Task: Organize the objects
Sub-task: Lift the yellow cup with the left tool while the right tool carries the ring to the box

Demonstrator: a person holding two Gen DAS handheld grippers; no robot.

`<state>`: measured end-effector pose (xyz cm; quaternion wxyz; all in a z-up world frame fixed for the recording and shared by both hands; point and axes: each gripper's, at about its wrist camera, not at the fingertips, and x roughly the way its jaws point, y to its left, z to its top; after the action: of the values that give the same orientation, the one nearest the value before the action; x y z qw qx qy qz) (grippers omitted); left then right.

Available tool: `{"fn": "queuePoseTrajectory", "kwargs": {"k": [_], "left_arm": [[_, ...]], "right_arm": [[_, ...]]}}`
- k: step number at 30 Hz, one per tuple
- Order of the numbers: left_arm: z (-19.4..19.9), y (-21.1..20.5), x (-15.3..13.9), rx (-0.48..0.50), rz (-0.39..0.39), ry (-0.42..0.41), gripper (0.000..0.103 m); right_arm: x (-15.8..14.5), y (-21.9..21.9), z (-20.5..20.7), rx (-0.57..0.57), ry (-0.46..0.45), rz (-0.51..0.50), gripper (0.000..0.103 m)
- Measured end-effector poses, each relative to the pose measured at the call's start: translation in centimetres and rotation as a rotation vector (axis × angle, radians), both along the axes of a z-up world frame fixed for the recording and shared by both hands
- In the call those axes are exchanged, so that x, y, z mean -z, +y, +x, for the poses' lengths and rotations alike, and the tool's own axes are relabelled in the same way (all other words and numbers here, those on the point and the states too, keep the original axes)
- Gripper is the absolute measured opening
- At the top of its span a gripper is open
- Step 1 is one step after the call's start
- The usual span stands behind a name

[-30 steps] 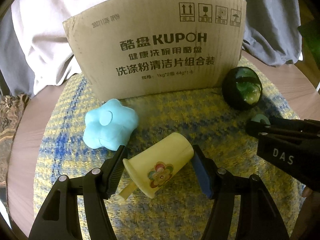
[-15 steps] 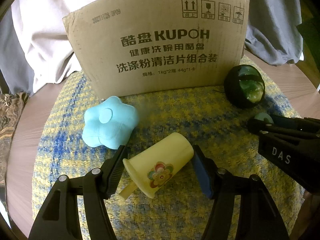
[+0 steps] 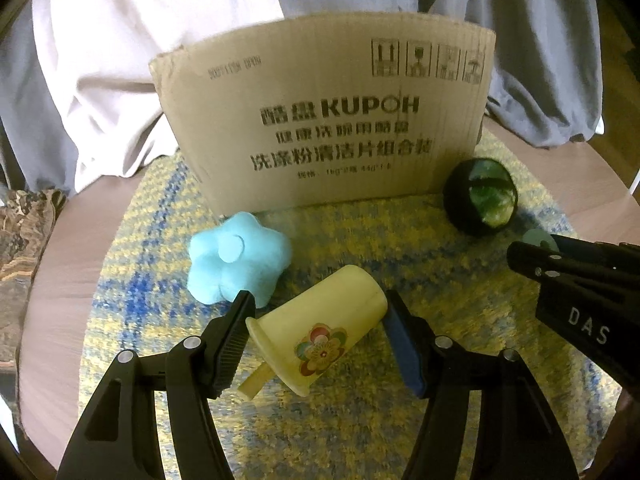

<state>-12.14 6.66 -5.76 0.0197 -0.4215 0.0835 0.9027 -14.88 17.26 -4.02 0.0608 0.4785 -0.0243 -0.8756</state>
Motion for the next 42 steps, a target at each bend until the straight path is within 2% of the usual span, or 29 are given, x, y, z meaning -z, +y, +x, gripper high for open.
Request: {"fn": "queuePoseTrajectory", "kwargs": {"k": [21, 32, 42], "left_arm": [[-0.1, -1.8, -8.7, -0.015, 0.042, 0.131, 0.064], [-1.5, -2.4, -12.9, -0.021, 0.040, 0.195, 0.064], [-3.4, -2.4, -15.4, -0.015, 0.045, 0.224, 0.064]], "right_arm": [[-10.1, -0.5, 2.0, -0.037, 0.186, -0.043, 0.036], [-13.6, -1.1, 1.7, -0.049, 0.250, -0.063, 0.036], [-16.0, -1.6, 0.3, -0.057, 0.279, -0.085, 0.036]]}}
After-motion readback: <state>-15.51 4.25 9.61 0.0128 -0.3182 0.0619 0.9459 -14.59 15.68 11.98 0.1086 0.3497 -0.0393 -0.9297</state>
